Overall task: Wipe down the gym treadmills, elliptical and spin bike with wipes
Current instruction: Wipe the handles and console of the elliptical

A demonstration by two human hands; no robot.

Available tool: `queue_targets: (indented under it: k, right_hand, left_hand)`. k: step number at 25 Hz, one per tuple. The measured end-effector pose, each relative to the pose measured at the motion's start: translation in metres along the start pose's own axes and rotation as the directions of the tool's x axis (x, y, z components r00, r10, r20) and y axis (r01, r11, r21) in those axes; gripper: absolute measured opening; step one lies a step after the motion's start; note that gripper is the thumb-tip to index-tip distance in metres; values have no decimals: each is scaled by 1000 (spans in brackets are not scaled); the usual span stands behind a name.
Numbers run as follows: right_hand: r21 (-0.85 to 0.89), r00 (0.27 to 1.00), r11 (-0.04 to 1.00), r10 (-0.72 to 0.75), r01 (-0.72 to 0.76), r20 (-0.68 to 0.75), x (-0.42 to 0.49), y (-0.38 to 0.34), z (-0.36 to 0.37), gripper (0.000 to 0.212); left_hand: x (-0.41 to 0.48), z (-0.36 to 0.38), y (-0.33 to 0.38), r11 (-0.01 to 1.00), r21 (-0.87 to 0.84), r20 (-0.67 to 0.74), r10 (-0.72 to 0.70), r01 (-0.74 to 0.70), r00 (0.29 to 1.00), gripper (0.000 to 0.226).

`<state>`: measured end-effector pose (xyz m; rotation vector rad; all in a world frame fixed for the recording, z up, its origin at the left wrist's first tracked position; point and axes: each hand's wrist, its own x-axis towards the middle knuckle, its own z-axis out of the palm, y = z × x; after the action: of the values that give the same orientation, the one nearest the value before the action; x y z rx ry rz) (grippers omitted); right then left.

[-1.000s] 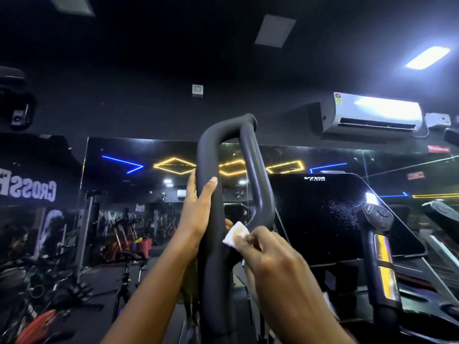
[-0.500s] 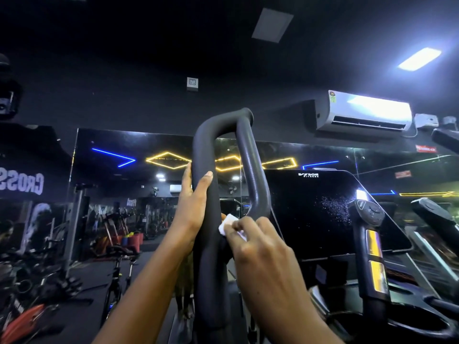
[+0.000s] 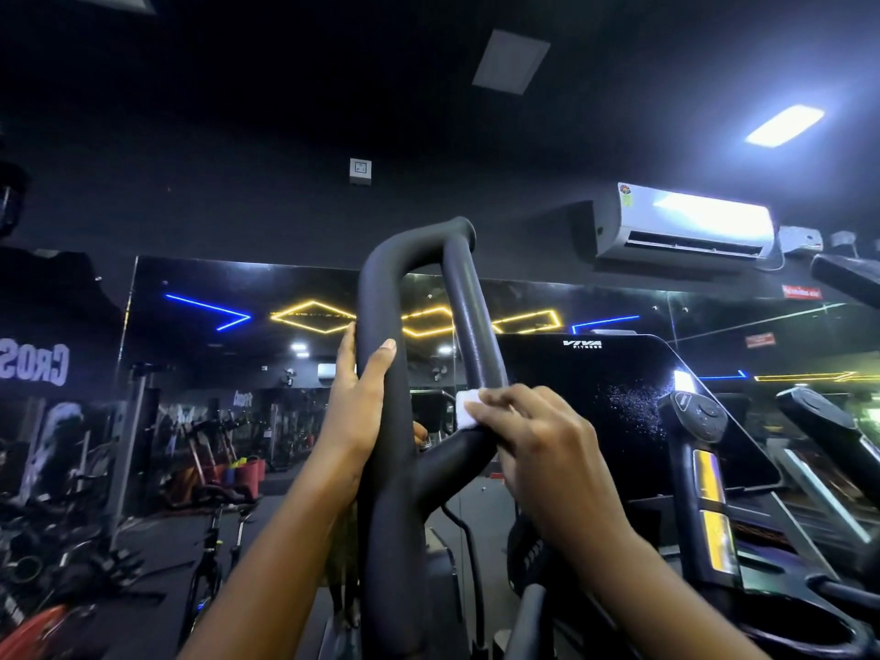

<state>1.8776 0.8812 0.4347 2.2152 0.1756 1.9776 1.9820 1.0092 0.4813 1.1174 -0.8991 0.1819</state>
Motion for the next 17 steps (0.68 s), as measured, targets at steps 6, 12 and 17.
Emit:
queue_targets:
  k: [6, 12, 17]
  right_hand:
    - [233, 998, 972, -15, 29, -59, 33, 12, -6, 29]
    - [-121, 958, 960, -231, 253, 171, 166, 51, 34, 28]
    - [-349, 886, 851, -247, 392, 393, 175, 56, 43, 24]
  left_hand:
    - [4, -5, 1, 999, 47, 21, -8, 7, 1000, 61]
    - [40, -1, 19, 998, 65, -12, -23, 23, 1000, 67]
    - [46, -1, 13, 993, 115, -19, 28, -26, 999, 68]
